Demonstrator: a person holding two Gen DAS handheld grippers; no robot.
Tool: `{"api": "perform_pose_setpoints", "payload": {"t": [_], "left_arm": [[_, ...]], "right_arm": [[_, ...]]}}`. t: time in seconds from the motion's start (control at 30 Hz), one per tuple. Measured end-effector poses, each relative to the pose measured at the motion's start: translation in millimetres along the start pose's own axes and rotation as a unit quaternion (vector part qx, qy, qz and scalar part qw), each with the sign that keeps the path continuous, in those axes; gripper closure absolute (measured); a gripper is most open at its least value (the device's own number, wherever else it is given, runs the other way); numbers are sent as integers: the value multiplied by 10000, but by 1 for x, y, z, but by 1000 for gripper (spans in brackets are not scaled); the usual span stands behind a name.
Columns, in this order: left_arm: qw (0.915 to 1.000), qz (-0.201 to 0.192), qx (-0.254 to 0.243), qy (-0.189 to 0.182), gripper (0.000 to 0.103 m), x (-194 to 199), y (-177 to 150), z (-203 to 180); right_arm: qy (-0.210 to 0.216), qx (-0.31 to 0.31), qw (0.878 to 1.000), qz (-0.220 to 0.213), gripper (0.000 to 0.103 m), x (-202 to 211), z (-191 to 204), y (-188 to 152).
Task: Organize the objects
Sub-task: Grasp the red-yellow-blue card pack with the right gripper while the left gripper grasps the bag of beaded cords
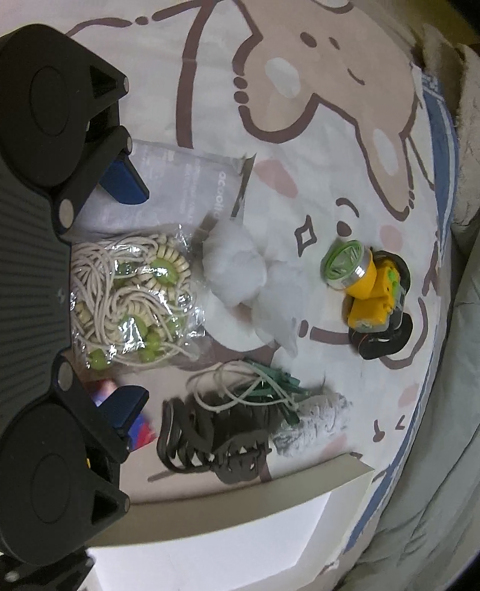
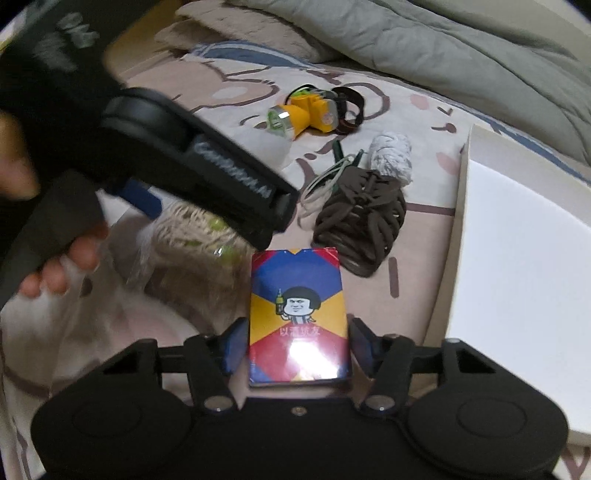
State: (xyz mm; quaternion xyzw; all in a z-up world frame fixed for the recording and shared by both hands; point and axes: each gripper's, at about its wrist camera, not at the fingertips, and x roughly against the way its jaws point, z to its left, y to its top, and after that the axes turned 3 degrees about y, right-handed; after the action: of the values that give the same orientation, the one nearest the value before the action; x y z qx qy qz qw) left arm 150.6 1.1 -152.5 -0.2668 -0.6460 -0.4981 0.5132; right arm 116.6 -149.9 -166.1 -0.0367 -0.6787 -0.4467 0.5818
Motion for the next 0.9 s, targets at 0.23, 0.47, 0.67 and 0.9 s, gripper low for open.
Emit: {"api": "perform_pose_setpoints", "payload": {"t": [0.23, 0.47, 0.67, 0.9], "left_arm": [[9969, -241, -624, 411, 6, -5, -2, -13], [9924, -340, -1141, 318, 23, 3, -6, -16], [9770, -251, -2118, 30, 26, 11, -24, -21], [9618, -15, -2737, 87, 18, 11, -47, -12]], "right_arm": [[179, 65, 9995, 234, 43, 13, 6, -16], [392, -136, 9966, 708, 43, 25, 10, -26], [406, -252, 9948, 902, 42, 24, 13, -25], [315, -194, 9948, 950, 40, 7, 19, -25]]}}
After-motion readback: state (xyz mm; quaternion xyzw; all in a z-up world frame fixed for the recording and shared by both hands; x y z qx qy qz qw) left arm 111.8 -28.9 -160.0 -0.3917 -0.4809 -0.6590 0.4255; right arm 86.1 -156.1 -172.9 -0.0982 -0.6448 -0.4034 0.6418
